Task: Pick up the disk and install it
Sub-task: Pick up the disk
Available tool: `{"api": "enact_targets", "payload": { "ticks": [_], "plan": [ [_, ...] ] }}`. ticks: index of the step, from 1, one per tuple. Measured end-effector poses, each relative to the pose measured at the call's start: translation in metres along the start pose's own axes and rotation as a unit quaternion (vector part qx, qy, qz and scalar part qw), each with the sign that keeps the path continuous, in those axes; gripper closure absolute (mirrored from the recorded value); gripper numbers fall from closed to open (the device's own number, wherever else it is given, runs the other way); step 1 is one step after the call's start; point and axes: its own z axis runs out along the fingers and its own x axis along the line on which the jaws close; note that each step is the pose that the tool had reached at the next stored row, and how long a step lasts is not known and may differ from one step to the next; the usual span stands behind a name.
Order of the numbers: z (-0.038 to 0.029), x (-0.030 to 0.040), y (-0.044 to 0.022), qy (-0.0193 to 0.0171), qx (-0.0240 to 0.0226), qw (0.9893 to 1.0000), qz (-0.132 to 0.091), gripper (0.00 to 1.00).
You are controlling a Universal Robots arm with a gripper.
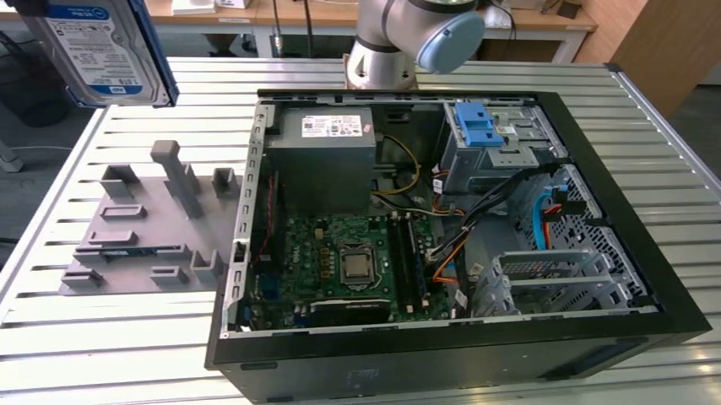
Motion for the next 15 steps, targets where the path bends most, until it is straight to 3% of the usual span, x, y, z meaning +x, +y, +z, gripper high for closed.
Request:
{"api": "enact_targets", "payload": {
  "ticks": [15],
  "plan": [
    [-0.0003,0.0000,-0.0083,0.0000,0.0000,1.0000,0.000,0.63]
  ]
}}
